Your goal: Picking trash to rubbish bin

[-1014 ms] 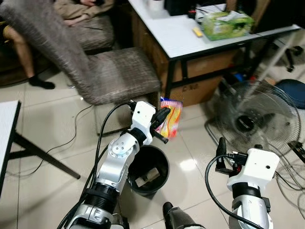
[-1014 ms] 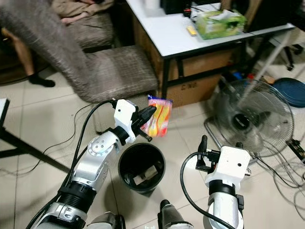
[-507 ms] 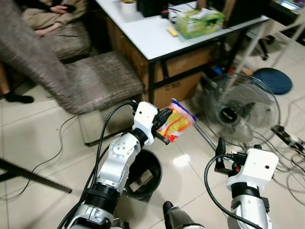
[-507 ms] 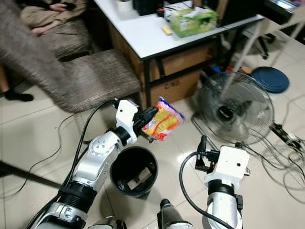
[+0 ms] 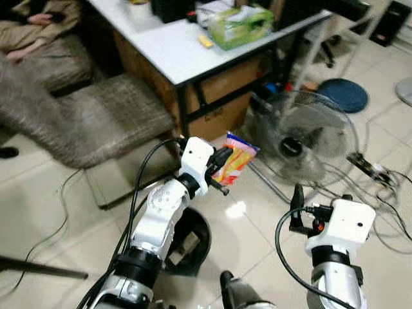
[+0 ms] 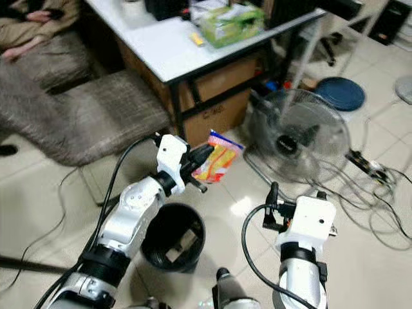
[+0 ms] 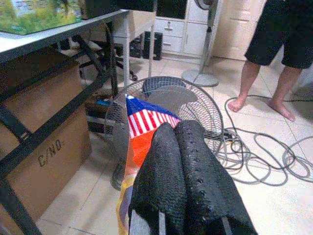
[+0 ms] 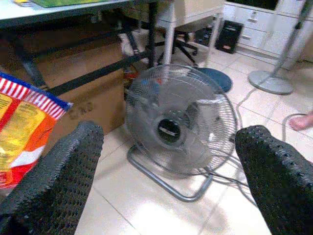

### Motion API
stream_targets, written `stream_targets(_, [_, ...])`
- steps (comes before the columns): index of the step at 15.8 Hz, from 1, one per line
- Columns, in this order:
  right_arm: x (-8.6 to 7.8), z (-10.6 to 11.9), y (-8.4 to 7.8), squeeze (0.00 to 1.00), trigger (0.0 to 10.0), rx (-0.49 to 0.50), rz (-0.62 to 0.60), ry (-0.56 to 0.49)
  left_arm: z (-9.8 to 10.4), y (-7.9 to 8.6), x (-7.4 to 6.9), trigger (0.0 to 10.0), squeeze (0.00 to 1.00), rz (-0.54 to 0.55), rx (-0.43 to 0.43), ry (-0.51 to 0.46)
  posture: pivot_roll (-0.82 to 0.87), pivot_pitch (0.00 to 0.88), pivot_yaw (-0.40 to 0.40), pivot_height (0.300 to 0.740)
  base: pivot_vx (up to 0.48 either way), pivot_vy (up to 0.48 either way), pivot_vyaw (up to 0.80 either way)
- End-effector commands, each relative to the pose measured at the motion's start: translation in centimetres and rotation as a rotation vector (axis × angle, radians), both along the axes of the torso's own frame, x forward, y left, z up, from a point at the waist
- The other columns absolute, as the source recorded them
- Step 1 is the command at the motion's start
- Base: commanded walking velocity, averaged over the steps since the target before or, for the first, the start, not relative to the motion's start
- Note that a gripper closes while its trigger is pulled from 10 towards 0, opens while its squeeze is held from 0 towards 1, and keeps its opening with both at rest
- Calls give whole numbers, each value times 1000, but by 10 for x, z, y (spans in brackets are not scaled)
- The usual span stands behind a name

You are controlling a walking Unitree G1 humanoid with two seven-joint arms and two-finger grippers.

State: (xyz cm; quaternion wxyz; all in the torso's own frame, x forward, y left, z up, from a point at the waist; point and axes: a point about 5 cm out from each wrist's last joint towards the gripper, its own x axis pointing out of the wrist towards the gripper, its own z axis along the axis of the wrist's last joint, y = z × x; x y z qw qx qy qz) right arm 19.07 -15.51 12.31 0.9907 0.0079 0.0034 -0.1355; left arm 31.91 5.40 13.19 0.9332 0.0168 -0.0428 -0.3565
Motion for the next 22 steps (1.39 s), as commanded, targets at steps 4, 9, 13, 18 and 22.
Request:
stream_targets(4, [0, -2, 1, 0, 10000, -8, 2, 11, -2, -2, -1, 10000, 0, -9, 27, 3, -2, 172, 32, 740, 0, 0, 0])
stream_targets(9, [1, -3, 2, 0, 10000, -8, 5, 11, -12, -6, -3, 10000, 0, -26, 60, 20, -2, 174, 32, 740, 0, 0, 0])
stream_targets(13, [1, -3, 6, 0, 10000, -8, 12, 15, -29, -3, -3, 10000, 0, -19, 111, 63, -9, 204, 39, 740, 0, 0, 0])
stream_targets(18, [-2, -5, 7, 0, 10000, -9, 7, 22, -36, -2, -1, 10000, 0, -11, 134, 87, -18, 207, 46, 740, 206, 0, 0])
stream_targets(22, [-2, -4, 8, 0, 10000, -9, 4, 21, -39, -3, 0, 10000, 0, -13, 140, 85, -20, 207, 47, 740, 263, 0, 0])
